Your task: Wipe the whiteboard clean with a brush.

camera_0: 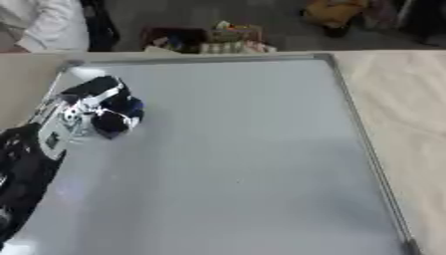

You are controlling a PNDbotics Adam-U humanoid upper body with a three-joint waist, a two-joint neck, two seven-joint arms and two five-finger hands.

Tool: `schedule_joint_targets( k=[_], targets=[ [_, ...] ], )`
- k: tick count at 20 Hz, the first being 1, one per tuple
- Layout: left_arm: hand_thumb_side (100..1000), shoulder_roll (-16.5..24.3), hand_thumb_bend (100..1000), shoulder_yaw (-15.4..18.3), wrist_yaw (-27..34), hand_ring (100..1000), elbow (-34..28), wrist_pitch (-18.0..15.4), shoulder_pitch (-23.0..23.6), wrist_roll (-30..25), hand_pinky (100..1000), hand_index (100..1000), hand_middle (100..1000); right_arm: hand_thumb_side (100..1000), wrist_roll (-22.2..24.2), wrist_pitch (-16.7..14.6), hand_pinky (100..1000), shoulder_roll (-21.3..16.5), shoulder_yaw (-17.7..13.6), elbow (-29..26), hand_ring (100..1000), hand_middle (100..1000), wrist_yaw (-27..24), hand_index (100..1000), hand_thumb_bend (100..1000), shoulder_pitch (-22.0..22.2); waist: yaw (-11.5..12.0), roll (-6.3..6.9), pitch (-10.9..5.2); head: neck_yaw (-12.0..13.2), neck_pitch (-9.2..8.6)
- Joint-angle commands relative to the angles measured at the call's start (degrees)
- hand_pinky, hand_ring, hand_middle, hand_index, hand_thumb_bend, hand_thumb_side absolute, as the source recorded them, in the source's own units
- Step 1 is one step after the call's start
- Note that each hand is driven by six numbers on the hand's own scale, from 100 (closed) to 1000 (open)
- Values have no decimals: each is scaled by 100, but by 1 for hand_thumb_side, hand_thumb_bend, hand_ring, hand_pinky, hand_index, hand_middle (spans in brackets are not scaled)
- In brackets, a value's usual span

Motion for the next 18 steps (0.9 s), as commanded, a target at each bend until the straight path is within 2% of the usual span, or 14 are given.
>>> schedule_joint_targets(
  k=[1,11,18],
  targets=[
    [228,-45,100,-102,8,373,-61,-28,-47,-90,301,498,178,1000,7,6,888,-41,4,-64,859,577,-36,922,132,-55,-19,-14,-138,17,-5],
    [230,34,100,-107,47,372,-130,-5,-33,-125,300,499,177,1000,-2,7,888,-44,2,-64,859,576,-32,922,134,-50,-5,-38,-147,11,6],
    [231,263,100,108,-17,371,27,215,58,77,300,500,176,1000,-16,4,887,-51,-8,-64,859,575,-22,922,136,-40,18,-56,-151,-14,4]
  ],
)
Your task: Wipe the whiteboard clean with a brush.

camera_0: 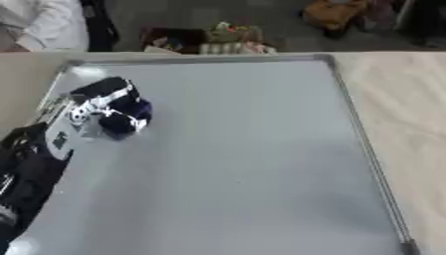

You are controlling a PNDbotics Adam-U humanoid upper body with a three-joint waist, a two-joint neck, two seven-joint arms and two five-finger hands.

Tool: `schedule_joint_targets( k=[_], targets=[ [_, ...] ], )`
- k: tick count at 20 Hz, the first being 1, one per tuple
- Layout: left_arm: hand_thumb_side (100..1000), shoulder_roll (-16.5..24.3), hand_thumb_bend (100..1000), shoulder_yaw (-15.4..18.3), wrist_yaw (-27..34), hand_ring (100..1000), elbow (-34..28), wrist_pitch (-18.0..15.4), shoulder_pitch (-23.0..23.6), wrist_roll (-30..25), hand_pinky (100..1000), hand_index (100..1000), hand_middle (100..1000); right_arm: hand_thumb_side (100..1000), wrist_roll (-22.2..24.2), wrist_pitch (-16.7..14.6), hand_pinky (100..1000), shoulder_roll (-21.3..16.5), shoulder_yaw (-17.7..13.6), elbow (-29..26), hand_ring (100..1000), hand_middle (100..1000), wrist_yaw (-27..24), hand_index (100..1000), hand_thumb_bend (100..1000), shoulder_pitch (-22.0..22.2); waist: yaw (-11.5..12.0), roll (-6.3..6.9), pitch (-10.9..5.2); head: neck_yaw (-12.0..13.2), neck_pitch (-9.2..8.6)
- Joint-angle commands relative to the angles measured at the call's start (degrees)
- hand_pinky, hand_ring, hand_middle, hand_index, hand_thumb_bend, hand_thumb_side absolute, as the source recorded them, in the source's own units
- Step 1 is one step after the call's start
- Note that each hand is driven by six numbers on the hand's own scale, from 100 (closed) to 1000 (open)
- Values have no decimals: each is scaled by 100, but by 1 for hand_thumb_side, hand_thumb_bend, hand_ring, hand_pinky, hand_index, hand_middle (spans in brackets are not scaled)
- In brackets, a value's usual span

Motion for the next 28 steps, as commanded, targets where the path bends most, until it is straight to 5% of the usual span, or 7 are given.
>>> schedule_joint_targets(
  k=[1,15,28],
  targets=[
    [231,314,100,142,-63,371,123,152,23,103,299,501,176,1000,-22,-1,887,-52,-23,-64,859,575,-19,922,136,-38,17,-23,-124,-16,4],
    [242,730,100,415,220,367,268,461,231,286,297,498,170,1000,-51,-13,885,-48,-32,-64,858,576,-21,920,138,-25,82,-119,-172,-69,133],
    [244,702,100,459,374,364,358,559,255,291,295,499,167,1000,-61,-17,883,-13,-25,-64,858,577,-50,920,130,-41,81,-153,-215,188,157]
  ],
)
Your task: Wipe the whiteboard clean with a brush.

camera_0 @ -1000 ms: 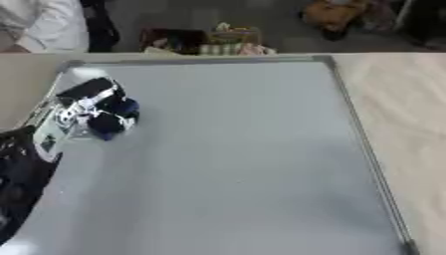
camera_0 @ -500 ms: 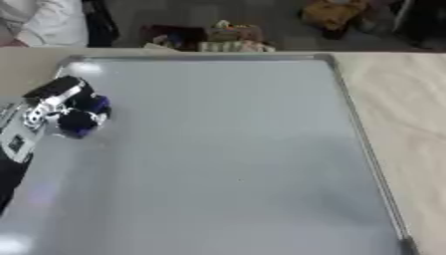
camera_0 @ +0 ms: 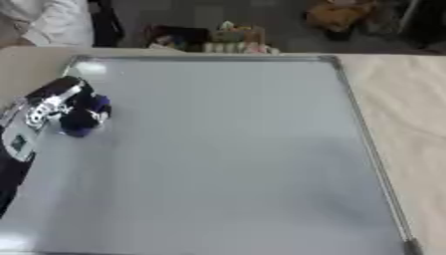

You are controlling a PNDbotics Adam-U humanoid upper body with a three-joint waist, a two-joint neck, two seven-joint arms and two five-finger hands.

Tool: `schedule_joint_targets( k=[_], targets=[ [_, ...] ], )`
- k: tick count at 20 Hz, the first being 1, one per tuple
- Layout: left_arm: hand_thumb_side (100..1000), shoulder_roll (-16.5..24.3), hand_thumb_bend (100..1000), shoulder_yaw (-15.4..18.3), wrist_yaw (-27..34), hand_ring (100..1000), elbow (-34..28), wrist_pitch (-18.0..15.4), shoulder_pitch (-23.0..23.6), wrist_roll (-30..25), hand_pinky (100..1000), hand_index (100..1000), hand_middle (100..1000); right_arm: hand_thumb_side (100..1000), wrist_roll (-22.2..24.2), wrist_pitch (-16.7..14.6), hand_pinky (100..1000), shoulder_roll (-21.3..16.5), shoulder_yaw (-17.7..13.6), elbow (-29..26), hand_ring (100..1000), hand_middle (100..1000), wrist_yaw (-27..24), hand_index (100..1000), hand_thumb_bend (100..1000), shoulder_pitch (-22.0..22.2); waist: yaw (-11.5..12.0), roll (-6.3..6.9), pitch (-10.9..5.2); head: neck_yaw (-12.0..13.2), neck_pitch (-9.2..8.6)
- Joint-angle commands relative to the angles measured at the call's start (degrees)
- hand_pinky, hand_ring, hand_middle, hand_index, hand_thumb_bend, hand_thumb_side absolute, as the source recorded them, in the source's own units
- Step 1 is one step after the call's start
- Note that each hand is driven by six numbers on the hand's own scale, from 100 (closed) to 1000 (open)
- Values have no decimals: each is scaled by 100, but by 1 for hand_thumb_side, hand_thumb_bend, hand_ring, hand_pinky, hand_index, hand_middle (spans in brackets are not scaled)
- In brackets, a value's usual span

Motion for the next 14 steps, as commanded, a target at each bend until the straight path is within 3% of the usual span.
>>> schedule_joint_targets(
  k=[1,14],
  targets=[
    [244,136,100,22,20,364,39,24,-45,-38,295,499,166,1000,-6,-8,883,-56,-18,-64,858,577,-48,920,130,-45,1,-7,-123,67,52],
    [244,-211,100,-113,-51,362,-4,-102,-244,-156,293,501,164,1000,17,4,883,-42,0,-64,859,577,-54,920,127,-60,-56,45,-109,183,11]
  ],
)
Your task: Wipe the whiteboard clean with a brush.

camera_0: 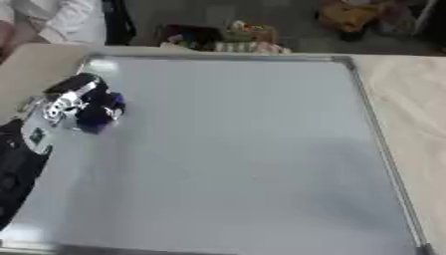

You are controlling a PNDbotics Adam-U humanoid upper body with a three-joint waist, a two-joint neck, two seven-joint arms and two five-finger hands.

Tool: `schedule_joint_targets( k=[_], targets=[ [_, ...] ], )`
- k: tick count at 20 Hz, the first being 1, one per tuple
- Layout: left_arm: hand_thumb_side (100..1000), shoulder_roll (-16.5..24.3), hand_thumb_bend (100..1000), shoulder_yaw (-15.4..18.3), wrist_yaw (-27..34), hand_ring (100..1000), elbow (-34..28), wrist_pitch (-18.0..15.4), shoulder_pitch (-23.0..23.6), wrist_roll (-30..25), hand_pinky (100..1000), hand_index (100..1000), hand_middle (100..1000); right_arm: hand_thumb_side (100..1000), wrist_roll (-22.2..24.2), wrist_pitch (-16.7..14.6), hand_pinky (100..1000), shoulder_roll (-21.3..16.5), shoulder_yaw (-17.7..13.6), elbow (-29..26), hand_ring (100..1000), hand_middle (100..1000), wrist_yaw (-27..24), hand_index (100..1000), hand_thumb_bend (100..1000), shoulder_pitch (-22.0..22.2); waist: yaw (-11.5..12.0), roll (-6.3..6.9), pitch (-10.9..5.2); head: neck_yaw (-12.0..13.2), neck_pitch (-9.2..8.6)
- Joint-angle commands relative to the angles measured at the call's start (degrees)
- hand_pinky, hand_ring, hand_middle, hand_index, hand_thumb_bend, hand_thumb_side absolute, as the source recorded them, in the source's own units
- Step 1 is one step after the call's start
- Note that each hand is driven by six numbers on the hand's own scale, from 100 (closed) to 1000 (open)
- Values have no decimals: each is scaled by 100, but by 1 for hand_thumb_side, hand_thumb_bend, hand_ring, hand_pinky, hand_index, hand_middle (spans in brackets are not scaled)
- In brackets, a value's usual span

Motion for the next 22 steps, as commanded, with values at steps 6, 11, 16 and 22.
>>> schedule_joint_targets(
  k=[6,11,16,22],
  targets=[
    [244,-250,100,-300,80,361,-216,-162,-32,-256,290,500,163,1000,-4,3,882,-40,-17,-64,858,578,-48,919,122,-55,-21,7,-135,-3,27],
    [244,-329,100,-533,216,361,-474,-268,-2,-424,289,500,162,1000,-7,9,882,-34,-11,-64,858,578,-53,919,119,-54,-13,20,-159,-28,56],
    [244,-321,100,-792,302,361,-765,-422,58,-587,289,496,163,1000,-30,18,882,-36,-14,-64,856,577,-59,917,116,-48,-7,30,-184,-57,72],
    [244,-252,100,-1196,532,359,-1369,-645,187,-804,286,497,161,1000,-35,40,881,-39,1,-64,856,577,-60,917,114,-38,41,40,-216,-111,134]
  ],
)
